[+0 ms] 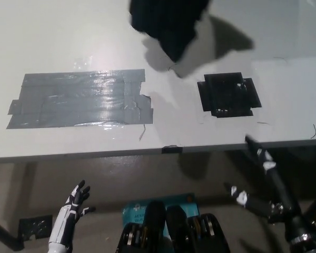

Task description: A person hands a black t-shirt to the robot and rhe robot picks it up with its right hand and places it on the black spot on the desk infron tof it

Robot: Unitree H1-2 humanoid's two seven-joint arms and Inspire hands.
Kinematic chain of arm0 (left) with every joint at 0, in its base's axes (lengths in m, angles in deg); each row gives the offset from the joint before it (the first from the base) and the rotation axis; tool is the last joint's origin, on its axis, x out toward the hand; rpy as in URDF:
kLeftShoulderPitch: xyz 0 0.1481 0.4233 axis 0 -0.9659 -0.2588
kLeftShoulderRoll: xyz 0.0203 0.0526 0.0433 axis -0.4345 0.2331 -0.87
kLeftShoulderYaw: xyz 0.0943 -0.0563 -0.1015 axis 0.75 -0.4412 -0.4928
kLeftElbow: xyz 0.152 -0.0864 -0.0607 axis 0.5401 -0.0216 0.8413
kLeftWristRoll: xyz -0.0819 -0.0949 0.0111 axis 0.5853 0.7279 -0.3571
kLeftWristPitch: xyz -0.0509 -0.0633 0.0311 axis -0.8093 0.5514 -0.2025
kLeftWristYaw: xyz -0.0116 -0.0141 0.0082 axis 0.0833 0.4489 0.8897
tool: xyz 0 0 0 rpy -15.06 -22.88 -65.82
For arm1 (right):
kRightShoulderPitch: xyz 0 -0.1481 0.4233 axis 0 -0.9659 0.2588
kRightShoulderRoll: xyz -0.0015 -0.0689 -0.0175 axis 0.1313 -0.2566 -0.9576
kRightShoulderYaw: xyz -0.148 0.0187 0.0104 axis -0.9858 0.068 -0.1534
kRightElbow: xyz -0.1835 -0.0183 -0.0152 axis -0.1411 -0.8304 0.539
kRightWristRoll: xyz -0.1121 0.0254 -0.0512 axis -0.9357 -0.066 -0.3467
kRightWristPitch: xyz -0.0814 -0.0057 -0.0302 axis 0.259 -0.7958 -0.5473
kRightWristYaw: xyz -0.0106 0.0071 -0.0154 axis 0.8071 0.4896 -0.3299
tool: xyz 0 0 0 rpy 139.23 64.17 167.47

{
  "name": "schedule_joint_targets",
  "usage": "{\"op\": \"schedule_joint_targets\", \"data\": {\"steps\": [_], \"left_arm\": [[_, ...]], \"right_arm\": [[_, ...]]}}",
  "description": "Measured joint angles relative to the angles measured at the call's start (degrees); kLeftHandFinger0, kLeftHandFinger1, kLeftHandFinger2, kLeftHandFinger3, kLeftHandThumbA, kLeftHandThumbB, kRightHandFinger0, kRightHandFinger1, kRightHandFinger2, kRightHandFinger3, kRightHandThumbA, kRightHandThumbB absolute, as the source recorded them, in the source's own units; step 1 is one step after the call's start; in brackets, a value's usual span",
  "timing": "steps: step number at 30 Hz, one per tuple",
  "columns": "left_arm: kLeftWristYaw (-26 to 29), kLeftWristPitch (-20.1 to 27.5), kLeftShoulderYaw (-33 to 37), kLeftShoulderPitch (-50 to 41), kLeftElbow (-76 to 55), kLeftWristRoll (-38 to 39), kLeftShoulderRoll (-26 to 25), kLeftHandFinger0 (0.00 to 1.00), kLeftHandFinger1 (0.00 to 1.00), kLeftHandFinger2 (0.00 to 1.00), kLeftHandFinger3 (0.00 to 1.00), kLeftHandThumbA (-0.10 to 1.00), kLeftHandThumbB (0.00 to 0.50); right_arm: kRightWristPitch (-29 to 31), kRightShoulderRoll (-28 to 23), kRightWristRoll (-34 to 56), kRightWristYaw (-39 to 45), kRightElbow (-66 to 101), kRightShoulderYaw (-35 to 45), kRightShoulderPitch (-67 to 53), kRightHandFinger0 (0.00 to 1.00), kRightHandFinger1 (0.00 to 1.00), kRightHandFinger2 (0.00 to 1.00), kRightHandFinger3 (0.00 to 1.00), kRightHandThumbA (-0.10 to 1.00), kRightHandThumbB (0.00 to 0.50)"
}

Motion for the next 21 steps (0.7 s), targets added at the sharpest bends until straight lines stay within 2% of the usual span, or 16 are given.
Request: {"op": "schedule_joint_targets", "data": {"steps": [2, 4, 6, 7, 10, 15, 20, 21], "left_arm": [[0.0, 0.0, 0.0, 0.0, 0.2, -0.1, 0.0, 0.8, 1.0, 1.0, 1.0, 1.0, 0.448], [0.0, 0.0, 0.0, 0.0, 0.4, -0.1, 0.1, 0.79, 0.99, 1.0, 1.0, 1.0, 0.445], [0.0, 0.0, 0.0, 0.0, 0.5, -0.2, 0.1, 0.8, 1.0, 1.0, 1.0, 1.0, 0.459], [0.0, 0.0, 0.0, 0.0, 0.5, -0.3, 0.2, 0.8, 0.99, 1.0, 1.0, 1.0, 0.453], [0.0, 0.0, 0.0, 0.0, 0.5, -0.4, 0.3, 0.79, 0.99, 1.0, 1.0, 1.0, 0.448], [0.0, 0.1, 0.0, 0.0, 0.5, -0.8, 0.5, 0.79, 0.99, 1.0, 1.0, 1.0, 0.452], [0.0, 0.2, 0.0, 0.0, 0.5, -0.9, 0.6, 0.78, 0.98, 1.0, 1.0, 1.0, 0.452], [0.0, 0.2, 0.0, 0.0, 0.4, -1.0, 0.6, 0.78, 0.98, 1.0, 1.0, 1.0, 0.442]], "right_arm": [[-0.7, 0.7, -0.5, -0.3, 4.9, 1.3, 2.1, 1.0, 1.0, 1.0, 1.0, 0.87, 0.281], [-1.6, 1.0, -0.9, -0.5, 7.3, 2.4, 5.2, 1.0, 1.0, 1.0, 1.0, 0.9, 0.304], [-2.6, 1.1, -1.2, -0.6, 8.5, 3.3, 9.5, 1.0, 1.0, 1.0, 1.0, 0.92, 0.353], [-3.5, 1.2, -1.3, -0.7, 8.6, 4.1, 12.8, 1.0, 1.0, 1.0, 1.0, 0.95, 0.359], [-5.2, 1.6, -1.2, -1.0, 7.2, 5.5, 20.2, 1.0, 1.0, 1.0, 1.0, 0.98, 0.362], [-8.4, 2.0, -1.3, -2.2, -1.2, 7.8, 32.2, 1.0, 1.0, 1.0, 1.0, 1.0, 0.427], [-10.7, 2.0, -1.4, -3.7, -8.0, 9.9, 38.0, 1.0, 1.0, 1.0, 1.0, 1.0, 0.427], [-10.8, 2.0, -1.3, -4.0, -9.3, 10.2, 38.4, 1.0, 1.0, 1.0, 1.0, 0.96, 0.424]]}}
